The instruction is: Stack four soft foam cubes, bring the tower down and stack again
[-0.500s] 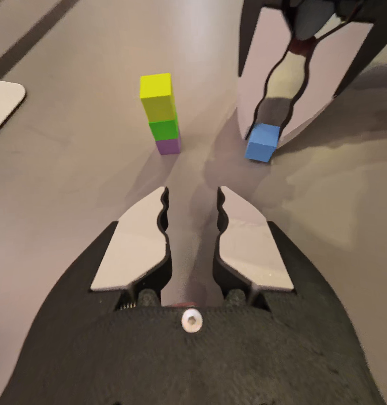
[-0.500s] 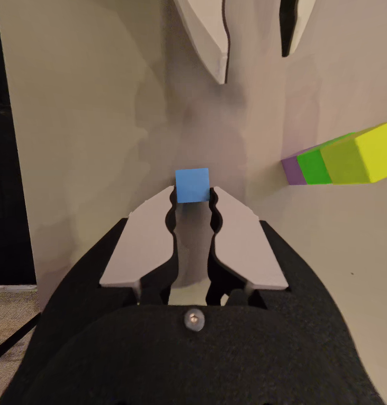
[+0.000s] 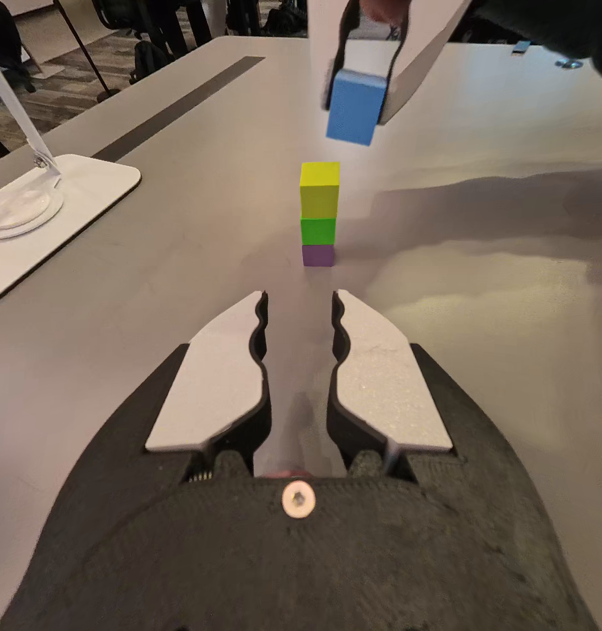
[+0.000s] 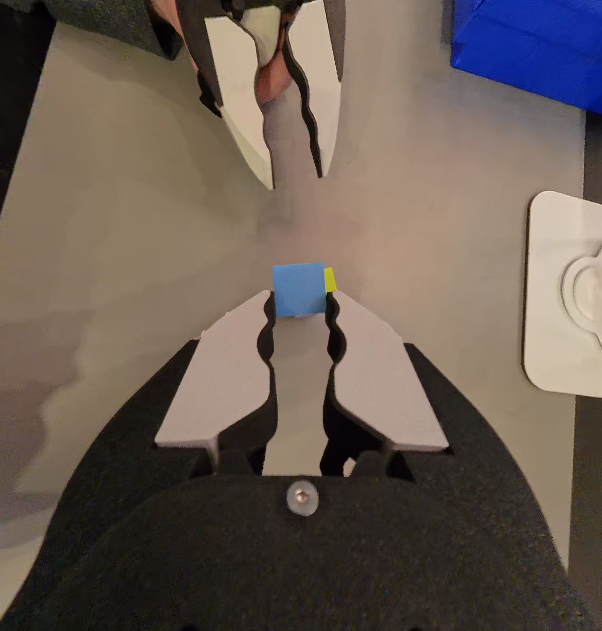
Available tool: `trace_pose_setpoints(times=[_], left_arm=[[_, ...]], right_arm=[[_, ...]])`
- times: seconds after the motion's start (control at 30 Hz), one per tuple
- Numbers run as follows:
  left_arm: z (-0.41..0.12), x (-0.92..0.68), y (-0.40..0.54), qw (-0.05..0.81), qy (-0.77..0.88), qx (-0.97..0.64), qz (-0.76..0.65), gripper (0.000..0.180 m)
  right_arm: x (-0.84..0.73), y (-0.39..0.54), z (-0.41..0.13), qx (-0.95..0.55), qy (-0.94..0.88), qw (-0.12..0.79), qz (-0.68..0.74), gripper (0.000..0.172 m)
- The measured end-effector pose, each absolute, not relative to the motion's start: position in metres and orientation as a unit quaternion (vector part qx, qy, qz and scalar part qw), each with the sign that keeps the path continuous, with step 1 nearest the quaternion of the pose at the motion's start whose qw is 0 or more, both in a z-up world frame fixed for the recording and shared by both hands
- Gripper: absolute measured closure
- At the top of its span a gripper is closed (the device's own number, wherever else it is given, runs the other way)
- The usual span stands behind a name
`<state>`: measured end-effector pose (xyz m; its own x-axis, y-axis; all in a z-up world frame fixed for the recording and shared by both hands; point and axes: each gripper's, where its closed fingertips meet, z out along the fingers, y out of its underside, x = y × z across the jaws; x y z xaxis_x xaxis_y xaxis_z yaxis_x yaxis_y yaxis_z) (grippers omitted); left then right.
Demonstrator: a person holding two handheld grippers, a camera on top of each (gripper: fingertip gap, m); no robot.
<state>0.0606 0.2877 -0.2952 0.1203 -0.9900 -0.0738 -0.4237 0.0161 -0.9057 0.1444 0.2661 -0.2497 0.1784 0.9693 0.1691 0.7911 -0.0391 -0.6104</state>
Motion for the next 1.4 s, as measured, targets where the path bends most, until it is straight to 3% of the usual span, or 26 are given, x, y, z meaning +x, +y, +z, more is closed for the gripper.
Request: trace_pose_setpoints(times=[1.03,1.4], left_arm=[[-0.301,0.062,0.281,0.410,0.598,-0.606,-0.326,0.145],[-0.300,0.062,0.281,0.407,0.597,-0.606,-0.333,0.145]], right_arm=[[0.141,0.287,-0.271,-0.686,-0.680,0.206,0.159,0.144],[0.147,0.290,-0.262,-0.701,-0.661,0.216,0.158,0.125]])
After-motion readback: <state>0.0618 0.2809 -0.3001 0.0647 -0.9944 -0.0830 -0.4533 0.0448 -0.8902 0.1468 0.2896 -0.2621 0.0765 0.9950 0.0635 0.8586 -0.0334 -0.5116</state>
